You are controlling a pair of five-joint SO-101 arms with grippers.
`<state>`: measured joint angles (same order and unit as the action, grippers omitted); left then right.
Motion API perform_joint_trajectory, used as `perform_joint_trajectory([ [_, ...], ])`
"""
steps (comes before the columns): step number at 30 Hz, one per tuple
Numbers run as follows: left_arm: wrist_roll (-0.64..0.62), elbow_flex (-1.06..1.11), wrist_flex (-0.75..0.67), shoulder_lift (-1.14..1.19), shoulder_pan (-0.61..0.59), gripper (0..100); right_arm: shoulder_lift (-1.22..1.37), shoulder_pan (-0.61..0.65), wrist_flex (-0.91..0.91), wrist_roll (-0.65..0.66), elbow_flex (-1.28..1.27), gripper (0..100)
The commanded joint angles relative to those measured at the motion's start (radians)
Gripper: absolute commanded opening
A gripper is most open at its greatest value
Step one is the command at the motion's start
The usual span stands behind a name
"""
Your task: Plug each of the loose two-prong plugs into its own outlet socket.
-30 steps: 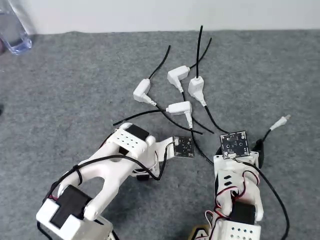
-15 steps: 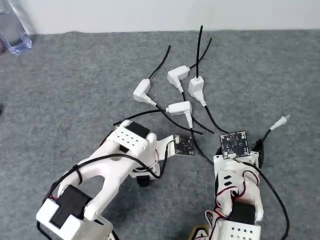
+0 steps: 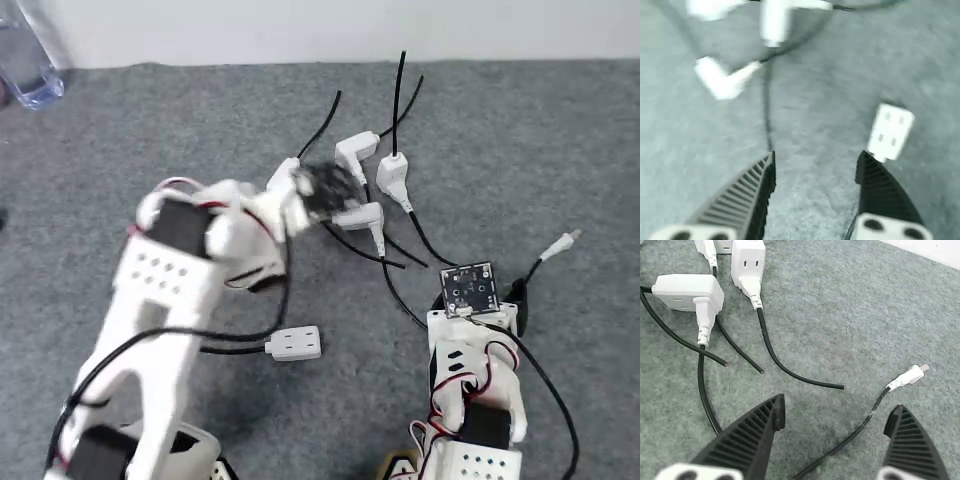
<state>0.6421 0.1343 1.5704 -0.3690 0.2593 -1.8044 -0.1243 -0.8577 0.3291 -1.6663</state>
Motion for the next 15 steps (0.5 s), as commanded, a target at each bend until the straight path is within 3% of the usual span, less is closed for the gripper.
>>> perform_joint_trajectory([
  [1,-0.172,-0.038,-0.052,-0.114,-0.075,25,0.005,0.013,0.012,0.003,-0.018,31.7],
  [4,-0.359,0.024,-0.114,-0.183,-0.149,25,0.005,0.013,0.012,0.002,-0.018,31.7],
  [7,-0.470,0.202,-0.233,-0.270,-0.224,25,0.005,0.013,0.010,0.002,-0.018,31.7],
  [15,-0.476,0.903,-0.660,-0.618,-0.393,25,0.001,-0.067,0.004,0.003,0.028,31.7],
])
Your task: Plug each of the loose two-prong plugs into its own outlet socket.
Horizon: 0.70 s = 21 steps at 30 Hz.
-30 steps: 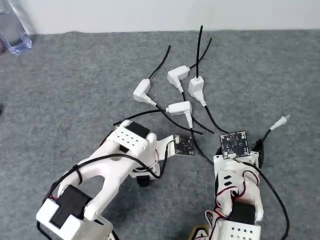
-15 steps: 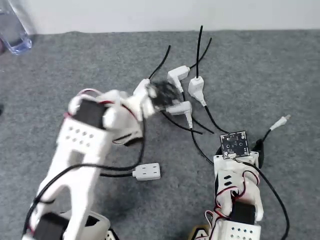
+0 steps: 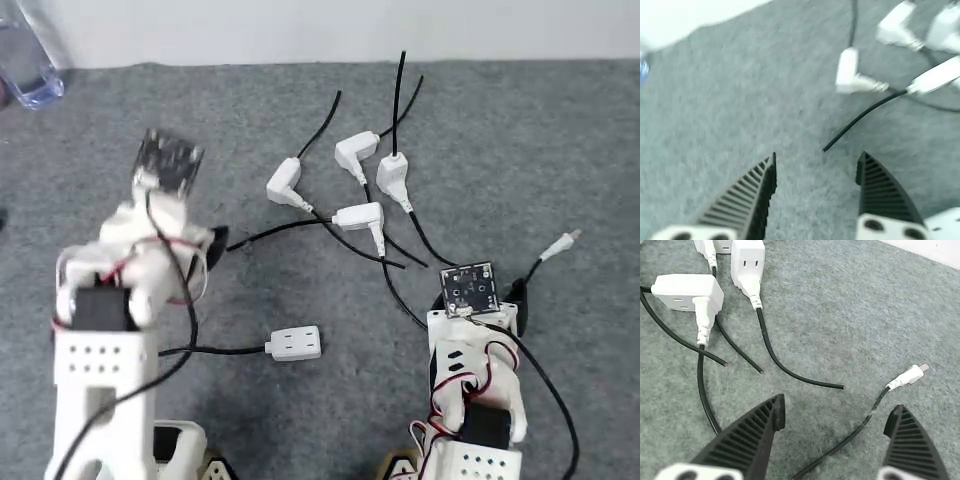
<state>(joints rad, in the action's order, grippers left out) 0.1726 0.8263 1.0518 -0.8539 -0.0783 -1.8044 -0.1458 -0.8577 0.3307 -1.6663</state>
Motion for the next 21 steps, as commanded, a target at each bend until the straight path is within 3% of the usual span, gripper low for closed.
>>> perform_joint_trajectory([
  [1,0.009,0.259,-0.172,-0.176,-0.080,25,0.005,-0.068,-0.012,0.000,0.052,31.7],
  [5,0.040,0.381,-0.181,-0.302,-0.146,25,0.007,-0.085,-0.105,-0.071,0.143,31.7],
  [14,0.038,0.627,-0.299,-0.322,-0.149,25,0.030,-0.051,-0.298,-0.089,0.431,31.7],
  [21,0.035,0.665,-0.331,-0.324,-0.149,25,0.444,-0.061,-0.302,-0.095,0.798,31.7],
])
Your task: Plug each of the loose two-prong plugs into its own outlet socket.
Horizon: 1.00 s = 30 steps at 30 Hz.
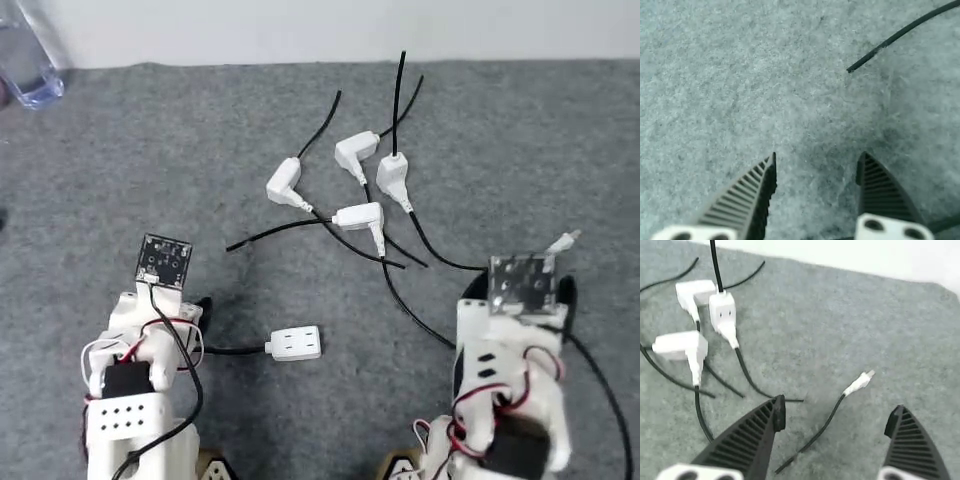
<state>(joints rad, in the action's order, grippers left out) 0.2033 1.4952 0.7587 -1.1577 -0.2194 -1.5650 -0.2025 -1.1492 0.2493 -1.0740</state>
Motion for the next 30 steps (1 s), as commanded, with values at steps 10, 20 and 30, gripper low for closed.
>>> perform_joint_trajectory([
  [10,0.005,0.018,-0.081,-0.020,-0.005,25,0.981,-0.091,0.019,-0.157,0.555,31.7],
  [20,0.003,0.018,-0.083,-0.017,-0.003,25,1.451,-0.151,0.097,-0.259,0.756,31.7],
  [30,0.003,0.018,-0.084,-0.015,-0.003,25,1.679,-0.265,0.093,-0.371,0.891,31.7],
])
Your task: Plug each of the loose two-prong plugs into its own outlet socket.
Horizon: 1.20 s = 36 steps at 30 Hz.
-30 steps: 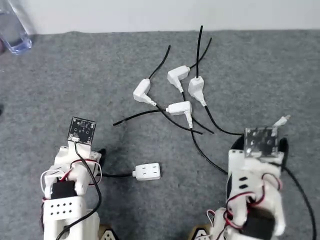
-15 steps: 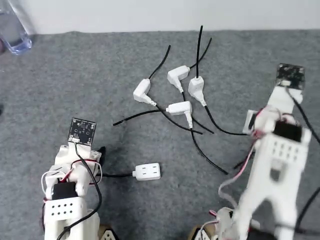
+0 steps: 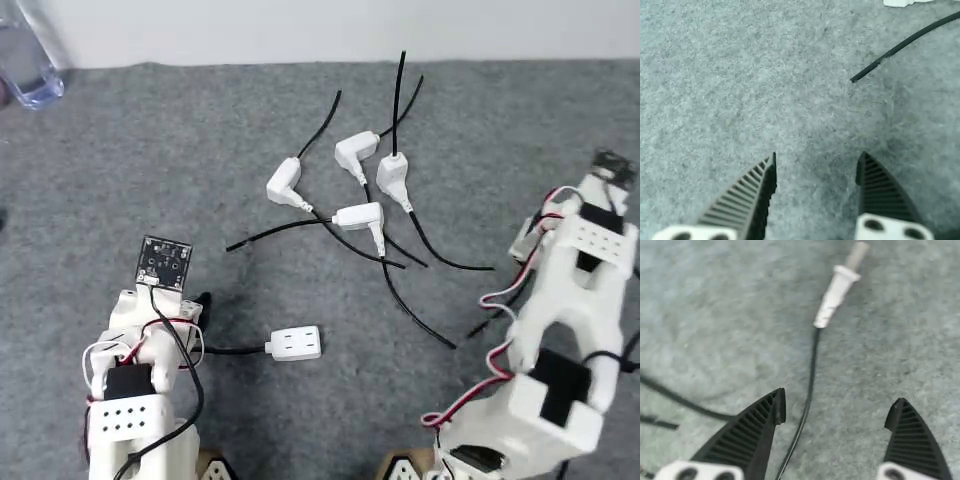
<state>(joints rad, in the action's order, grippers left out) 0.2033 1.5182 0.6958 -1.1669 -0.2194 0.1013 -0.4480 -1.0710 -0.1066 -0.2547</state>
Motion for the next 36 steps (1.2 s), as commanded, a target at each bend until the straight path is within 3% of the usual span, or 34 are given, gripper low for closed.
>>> perform_joint_trajectory([
  [1,0.003,-0.005,-0.021,-0.006,-0.003,25,0.024,-0.024,0.013,-0.015,0.078,31.7],
  [11,-0.031,0.005,-0.041,-0.005,-0.003,25,0.165,-0.059,0.145,-0.008,0.109,31.7],
  [18,-0.031,0.005,-0.041,-0.005,-0.003,25,0.311,-0.065,0.137,0.043,0.255,31.1],
  [27,-0.029,0.005,-0.041,-0.008,-0.003,25,0.360,-0.087,0.139,0.052,0.331,0.5],
  [36,-0.029,0.005,-0.041,-0.009,-0.002,25,0.358,-0.093,0.130,0.345,0.394,0.8],
])
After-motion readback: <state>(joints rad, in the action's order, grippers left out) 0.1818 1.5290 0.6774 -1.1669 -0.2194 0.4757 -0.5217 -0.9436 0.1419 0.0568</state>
